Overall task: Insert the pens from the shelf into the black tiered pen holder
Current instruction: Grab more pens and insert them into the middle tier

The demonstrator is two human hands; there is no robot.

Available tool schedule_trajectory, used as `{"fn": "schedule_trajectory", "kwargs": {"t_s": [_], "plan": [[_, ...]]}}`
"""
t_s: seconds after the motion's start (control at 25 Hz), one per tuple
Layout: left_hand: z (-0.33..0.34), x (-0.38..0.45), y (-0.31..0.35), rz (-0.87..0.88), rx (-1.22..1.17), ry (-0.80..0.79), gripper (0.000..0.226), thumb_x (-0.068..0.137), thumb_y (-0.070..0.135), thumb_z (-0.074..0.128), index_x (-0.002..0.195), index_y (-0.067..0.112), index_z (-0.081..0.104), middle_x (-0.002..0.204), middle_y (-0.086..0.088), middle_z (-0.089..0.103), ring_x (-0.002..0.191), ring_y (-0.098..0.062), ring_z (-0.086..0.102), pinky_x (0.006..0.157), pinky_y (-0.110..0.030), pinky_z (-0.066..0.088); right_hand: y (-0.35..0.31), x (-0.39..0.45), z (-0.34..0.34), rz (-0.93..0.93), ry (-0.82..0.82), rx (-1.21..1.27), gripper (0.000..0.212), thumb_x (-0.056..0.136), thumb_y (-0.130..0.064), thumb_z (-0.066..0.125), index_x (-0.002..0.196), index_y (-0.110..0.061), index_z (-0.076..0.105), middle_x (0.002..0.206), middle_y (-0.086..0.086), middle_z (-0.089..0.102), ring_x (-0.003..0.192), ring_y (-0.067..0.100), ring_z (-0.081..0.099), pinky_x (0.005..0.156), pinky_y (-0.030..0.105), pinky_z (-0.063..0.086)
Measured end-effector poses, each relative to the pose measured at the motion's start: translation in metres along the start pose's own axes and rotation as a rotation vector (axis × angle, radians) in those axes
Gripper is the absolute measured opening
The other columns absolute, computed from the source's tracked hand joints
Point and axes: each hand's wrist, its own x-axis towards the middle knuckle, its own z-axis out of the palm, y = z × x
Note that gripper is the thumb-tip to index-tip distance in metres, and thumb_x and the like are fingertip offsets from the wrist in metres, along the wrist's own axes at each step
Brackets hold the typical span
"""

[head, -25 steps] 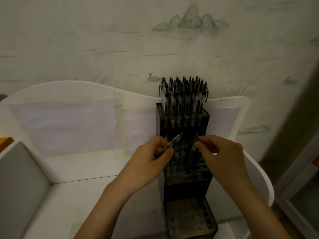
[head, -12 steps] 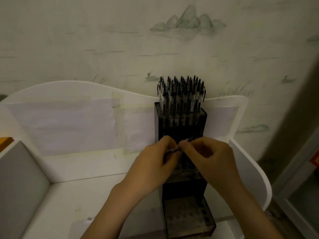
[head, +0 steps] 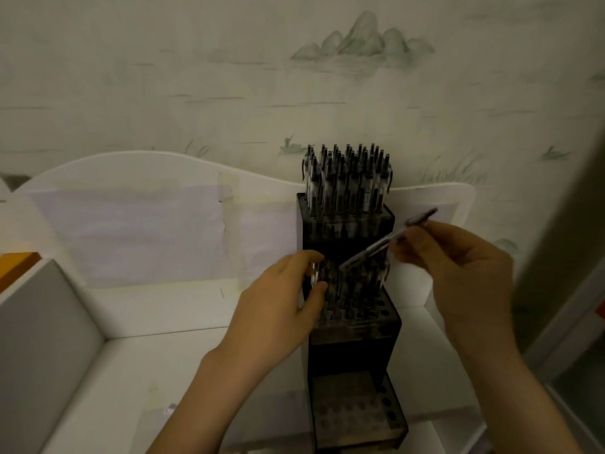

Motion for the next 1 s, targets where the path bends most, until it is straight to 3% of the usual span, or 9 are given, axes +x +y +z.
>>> {"fn": "schedule_trajectory", "kwargs": {"t_s": [0.12, 0.28, 0.6, 0.84, 0.92, 1.0], "plan": [[-0.001, -0.003, 0.000, 0.020, 0.077, 0.034, 0.046, 0.094, 0.044, 0.051, 0.139, 0.036, 0.040, 0.129, 0.020, 0.050, 0.113, 0.001, 0.050, 0.082, -0.012, 0.037, -0.002, 0.004, -0.013, -0.237, -0.029, -0.321, 0.018, 0.088, -0.011, 0.065, 0.094, -0.026, 0.071, 0.082, -0.012, 0.073, 0.077, 0.006, 0.070, 0.076, 0.016, 0.054], [0.001, -0.006, 0.000, 0.028, 0.147, 0.043, 0.054, 0.092, 0.046, 0.054, 0.143, 0.036, 0.036, 0.139, 0.019, 0.046, 0.116, -0.002, 0.049, 0.087, -0.012, 0.034, 0.021, 0.006, -0.021, -0.303, -0.125, -0.543, 0.016, 0.089, -0.014, 0.065, 0.097, -0.026, 0.070, 0.082, -0.013, 0.070, 0.077, 0.003, 0.068, 0.075, 0.009, 0.051], [0.009, -0.012, 0.003, -0.015, 0.229, 0.020, 0.059, 0.092, 0.049, 0.052, 0.145, 0.037, 0.030, 0.143, 0.018, 0.041, 0.128, -0.004, 0.041, 0.094, -0.018, 0.036, 0.070, 0.010, -0.017, -0.338, -0.213, -0.619, 0.014, 0.086, -0.009, 0.070, 0.099, -0.008, 0.074, 0.084, -0.003, 0.072, 0.075, 0.007, 0.068, 0.076, 0.002, 0.046], [0.011, -0.017, 0.010, -0.051, 0.262, 0.034, 0.058, 0.092, 0.050, 0.050, 0.145, 0.039, 0.028, 0.144, 0.020, 0.040, 0.127, -0.004, 0.041, 0.094, -0.019, 0.037, 0.088, 0.008, -0.017, -0.181, -0.305, -0.618, 0.011, 0.084, -0.010, 0.071, 0.094, -0.011, 0.076, 0.077, 0.002, 0.073, 0.067, 0.003, 0.064, 0.068, -0.005, 0.040], [0.012, -0.021, 0.014, -0.071, 0.269, 0.037, 0.058, 0.092, 0.050, 0.049, 0.145, 0.039, 0.027, 0.144, 0.019, 0.040, 0.126, -0.004, 0.042, 0.093, -0.018, 0.035, 0.085, 0.008, -0.019, -0.188, -0.301, -0.624, 0.015, 0.083, -0.011, 0.074, 0.097, -0.011, 0.075, 0.081, 0.003, 0.073, 0.068, 0.002, 0.062, 0.069, -0.001, 0.044], [0.012, -0.027, 0.018, -0.091, 0.284, 0.049, 0.059, 0.093, 0.050, 0.050, 0.145, 0.039, 0.027, 0.144, 0.019, 0.041, 0.127, -0.004, 0.041, 0.095, -0.018, 0.036, 0.078, 0.006, -0.021, -0.224, -0.278, -0.644, 0.021, 0.081, -0.014, 0.076, 0.102, -0.013, 0.073, 0.082, 0.001, 0.070, 0.070, 0.007, 0.062, 0.073, 0.011, 0.052]]}}
